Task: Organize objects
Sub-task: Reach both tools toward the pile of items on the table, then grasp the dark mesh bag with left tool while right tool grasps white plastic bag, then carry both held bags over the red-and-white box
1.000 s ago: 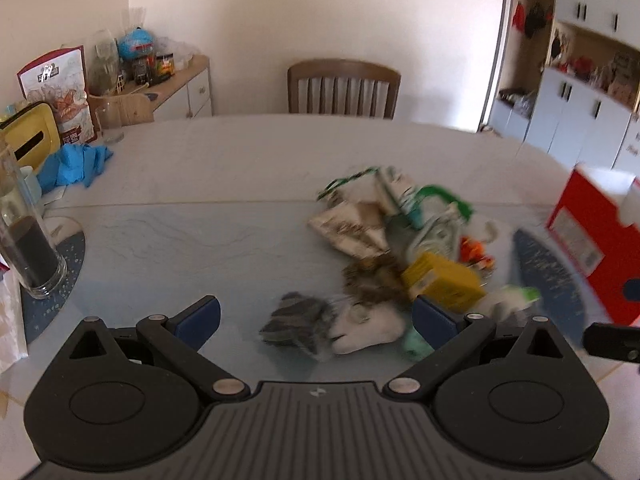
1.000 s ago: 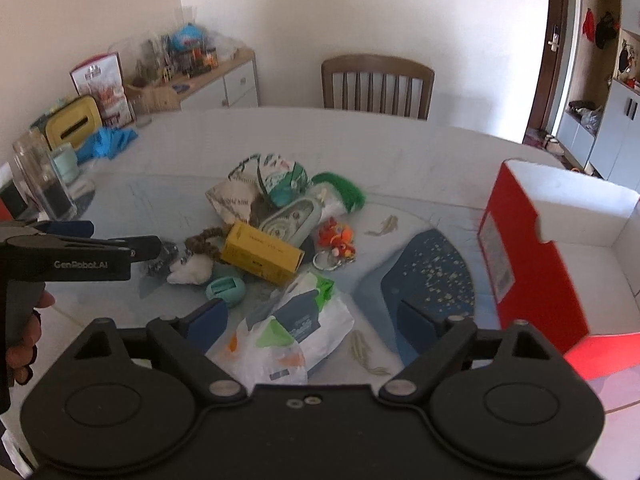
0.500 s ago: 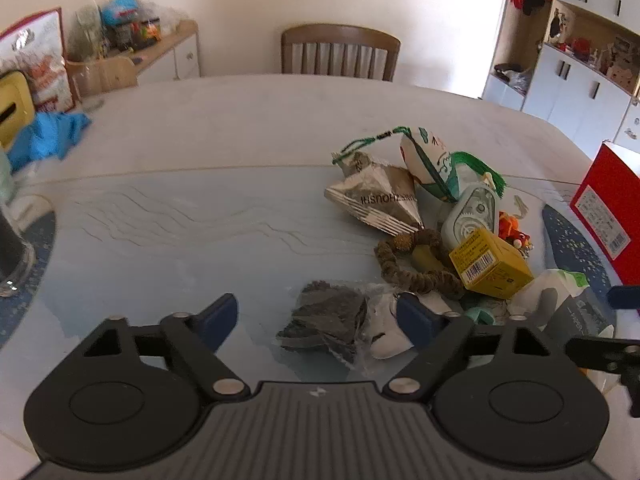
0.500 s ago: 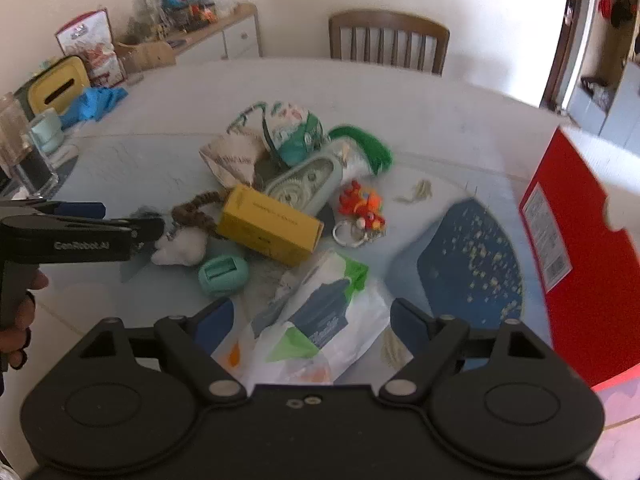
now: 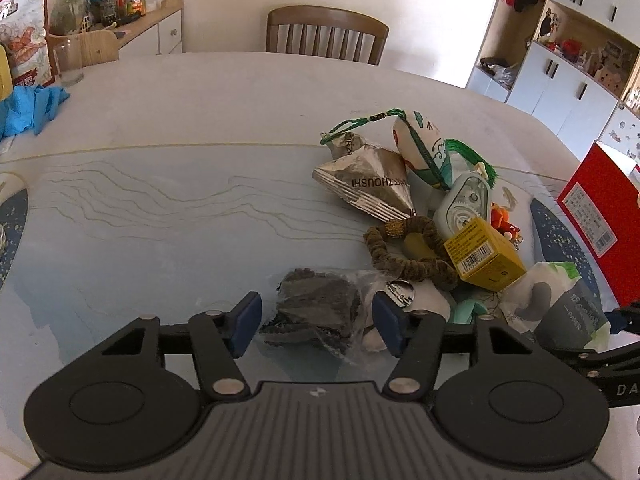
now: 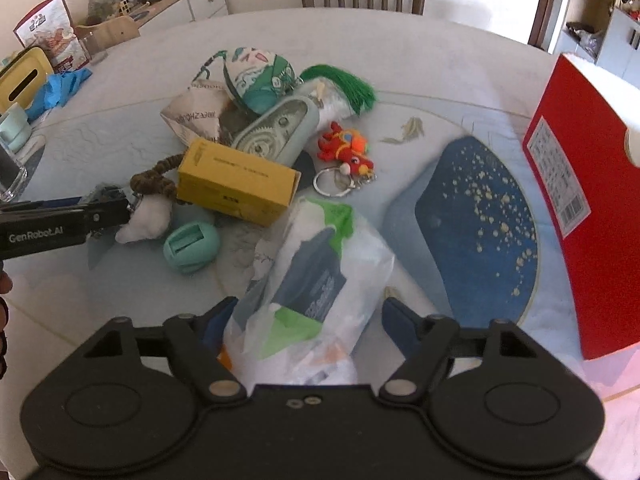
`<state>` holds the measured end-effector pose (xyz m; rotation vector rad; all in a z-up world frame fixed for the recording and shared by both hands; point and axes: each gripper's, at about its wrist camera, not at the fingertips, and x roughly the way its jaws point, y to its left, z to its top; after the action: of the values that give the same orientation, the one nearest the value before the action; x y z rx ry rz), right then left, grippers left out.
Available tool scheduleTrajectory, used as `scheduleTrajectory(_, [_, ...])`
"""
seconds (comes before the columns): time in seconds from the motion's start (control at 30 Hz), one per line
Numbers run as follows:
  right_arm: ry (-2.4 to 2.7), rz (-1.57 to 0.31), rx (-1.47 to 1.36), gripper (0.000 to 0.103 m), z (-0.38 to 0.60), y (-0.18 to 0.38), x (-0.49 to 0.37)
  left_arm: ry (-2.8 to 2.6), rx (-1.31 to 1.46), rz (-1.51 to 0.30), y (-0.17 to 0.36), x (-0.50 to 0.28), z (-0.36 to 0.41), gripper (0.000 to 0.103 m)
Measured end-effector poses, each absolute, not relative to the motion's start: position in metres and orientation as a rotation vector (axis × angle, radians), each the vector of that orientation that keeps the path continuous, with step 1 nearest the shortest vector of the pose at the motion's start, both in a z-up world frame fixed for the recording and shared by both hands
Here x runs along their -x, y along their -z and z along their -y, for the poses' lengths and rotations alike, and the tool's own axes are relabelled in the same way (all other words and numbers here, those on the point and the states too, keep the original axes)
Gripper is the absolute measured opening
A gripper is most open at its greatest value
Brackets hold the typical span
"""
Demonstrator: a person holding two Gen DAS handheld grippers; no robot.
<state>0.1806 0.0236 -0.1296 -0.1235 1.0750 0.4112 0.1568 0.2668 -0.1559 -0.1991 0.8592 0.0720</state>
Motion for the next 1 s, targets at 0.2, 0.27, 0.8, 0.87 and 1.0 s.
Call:
scheduleTrajectory(0.2, [-0.414,-1.078,0.102,0.058,-0.021,0.127,-0.181,-0.058,0.220,-0.852,0.153,-0.154,-0.268,0.047])
scheduleTrajectory(0.27, [-0.411,-1.071,0.105,0.055,-0.021,0.125,-0.180,-0.062,0.221,-0.849,0.152,-0.152,-0.269,0.044])
scheduleTrajectory(0.8, [-0.437,-0.978,0.080,0.043,0.004,0.083,-0.163,-0.100,0.193,-0.808,0.112,-0.131,-0.252,0.040])
scheduleTrajectory(0.87, [-0.445,-0.966,0.092,0.043,0.009,0.076,-0.161,-0.101,0.179,-0.802,0.104,-0.130,-0.243,0.040])
scheduleTrajectory(1.0, [-0.462,-0.950,0.083,0.043,0.024,0.063,-0.159,-0.097,0.161,-0.780,0.089,-0.127,-0.222,0.040])
